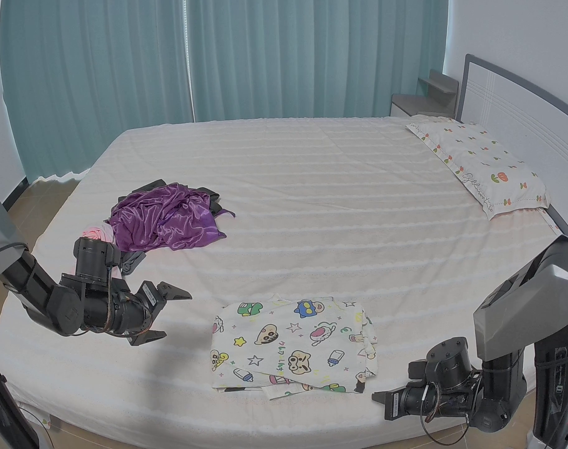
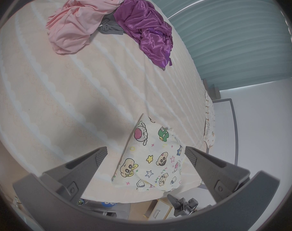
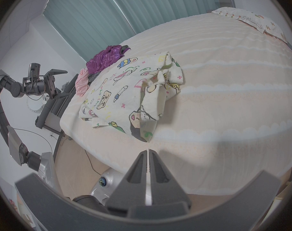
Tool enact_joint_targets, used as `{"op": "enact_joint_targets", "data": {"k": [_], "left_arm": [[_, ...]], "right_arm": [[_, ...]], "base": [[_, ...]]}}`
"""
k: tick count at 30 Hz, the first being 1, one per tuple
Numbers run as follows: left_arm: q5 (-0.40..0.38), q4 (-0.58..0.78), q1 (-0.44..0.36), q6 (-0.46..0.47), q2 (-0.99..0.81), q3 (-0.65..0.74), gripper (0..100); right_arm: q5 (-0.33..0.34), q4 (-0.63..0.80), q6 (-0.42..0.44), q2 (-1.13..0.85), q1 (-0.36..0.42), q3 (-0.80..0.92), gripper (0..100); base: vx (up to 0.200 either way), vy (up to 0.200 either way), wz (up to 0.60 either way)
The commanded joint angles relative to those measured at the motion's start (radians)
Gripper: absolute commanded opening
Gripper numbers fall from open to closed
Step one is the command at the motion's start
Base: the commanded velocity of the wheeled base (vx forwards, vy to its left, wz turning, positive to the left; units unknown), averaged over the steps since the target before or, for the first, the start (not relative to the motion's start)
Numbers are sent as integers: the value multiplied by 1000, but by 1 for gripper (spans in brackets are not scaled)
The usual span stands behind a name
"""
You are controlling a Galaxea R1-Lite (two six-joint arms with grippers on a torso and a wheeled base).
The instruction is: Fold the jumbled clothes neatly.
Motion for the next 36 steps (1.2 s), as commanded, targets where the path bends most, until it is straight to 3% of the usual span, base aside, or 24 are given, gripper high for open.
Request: {"op": "enact_joint_targets", "data": {"k": [1,11,14,19,24,36], "left_arm": [[9,-1,-25,1,12,10,100],[-10,-108,-40,0,16,61,100],[-16,-272,-72,-2,67,121,100],[-8,-409,-91,-5,130,150,100],[-7,-420,-92,-3,133,158,100],[-7,-421,-94,-3,136,158,100]], "right_arm": [[0,-6,-6,-7,-13,-15,100],[14,23,-7,-166,-145,-113,100],[31,164,27,-134,-192,-343,100],[103,238,149,-41,-188,-512,100],[98,243,154,61,-146,-582,100],[94,241,154,84,-146,-595,100]], "base": [[0,0,0],[0,0,0],[0,0,0],[0,0,0],[0,0,0],[0,0,0]]}}
